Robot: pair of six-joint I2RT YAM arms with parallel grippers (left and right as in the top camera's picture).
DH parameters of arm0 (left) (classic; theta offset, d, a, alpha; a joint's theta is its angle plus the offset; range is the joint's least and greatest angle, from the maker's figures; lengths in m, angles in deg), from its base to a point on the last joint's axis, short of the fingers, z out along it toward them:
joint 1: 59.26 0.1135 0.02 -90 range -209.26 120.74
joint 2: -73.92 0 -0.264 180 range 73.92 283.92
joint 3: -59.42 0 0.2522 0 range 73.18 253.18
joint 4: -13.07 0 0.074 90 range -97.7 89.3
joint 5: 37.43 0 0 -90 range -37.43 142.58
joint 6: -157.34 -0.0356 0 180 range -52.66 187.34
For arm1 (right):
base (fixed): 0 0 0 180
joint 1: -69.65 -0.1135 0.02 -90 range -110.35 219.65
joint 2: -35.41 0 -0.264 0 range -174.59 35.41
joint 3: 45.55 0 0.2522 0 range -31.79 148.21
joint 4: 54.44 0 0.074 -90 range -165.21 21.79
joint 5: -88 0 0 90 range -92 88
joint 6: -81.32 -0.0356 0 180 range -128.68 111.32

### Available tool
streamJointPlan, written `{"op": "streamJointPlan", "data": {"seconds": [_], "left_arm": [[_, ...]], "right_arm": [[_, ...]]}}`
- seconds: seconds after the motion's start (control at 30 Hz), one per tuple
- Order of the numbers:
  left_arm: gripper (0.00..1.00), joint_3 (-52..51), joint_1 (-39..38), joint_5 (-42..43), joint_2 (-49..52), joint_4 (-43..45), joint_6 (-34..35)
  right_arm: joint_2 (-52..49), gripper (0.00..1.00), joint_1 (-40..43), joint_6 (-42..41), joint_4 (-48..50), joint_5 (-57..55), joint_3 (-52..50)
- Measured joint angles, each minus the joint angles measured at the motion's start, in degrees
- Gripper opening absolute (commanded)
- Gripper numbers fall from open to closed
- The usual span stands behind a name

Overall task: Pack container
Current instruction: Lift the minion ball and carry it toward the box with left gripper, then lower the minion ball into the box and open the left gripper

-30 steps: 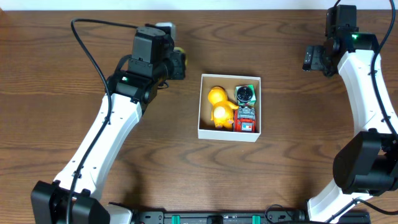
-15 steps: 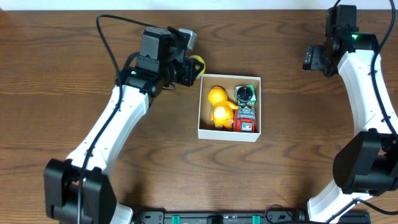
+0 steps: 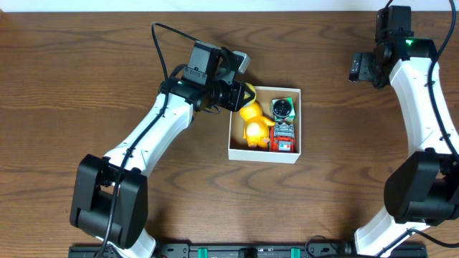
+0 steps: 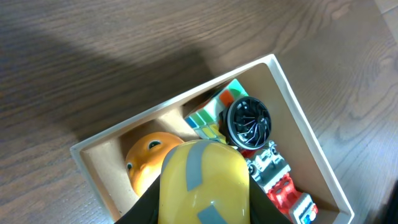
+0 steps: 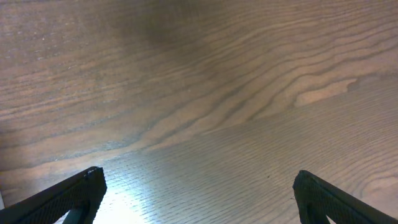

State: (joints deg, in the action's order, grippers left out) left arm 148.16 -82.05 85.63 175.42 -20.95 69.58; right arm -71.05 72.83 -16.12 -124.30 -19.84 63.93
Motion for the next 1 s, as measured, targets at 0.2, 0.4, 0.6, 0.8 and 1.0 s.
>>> {"op": "streamJointPlan", "data": {"seconds": [0.2, 0.4, 0.6, 0.8, 1.0], "left_arm": [[0.06, 0.0, -0.2, -0.5, 0.0, 0.0, -0.2], [0.06, 0.0, -4.4, -8.7, 0.0, 0.1, 0.0], [0.11, 0.0, -9.9, -19.1, 0.0, -0.2, 0.1], [0.71, 0.0, -11.0, -24.0, 0.0, -0.4, 0.0], [0.81, 0.0, -11.0, -25.4, 0.0, -0.3, 0.4]], "right_arm": [[0.0, 0.99, 0.0, 0.0, 0.0, 0.0, 0.0], [0.0, 0.99, 0.0, 0.0, 0.0, 0.0, 0.0], [0.0, 0.99, 0.0, 0.0, 0.0, 0.0, 0.0], [0.0, 0.99, 0.0, 0.0, 0.0, 0.0, 0.0], [0.0, 0.99, 0.0, 0.0, 0.0, 0.0, 0.0]]}}
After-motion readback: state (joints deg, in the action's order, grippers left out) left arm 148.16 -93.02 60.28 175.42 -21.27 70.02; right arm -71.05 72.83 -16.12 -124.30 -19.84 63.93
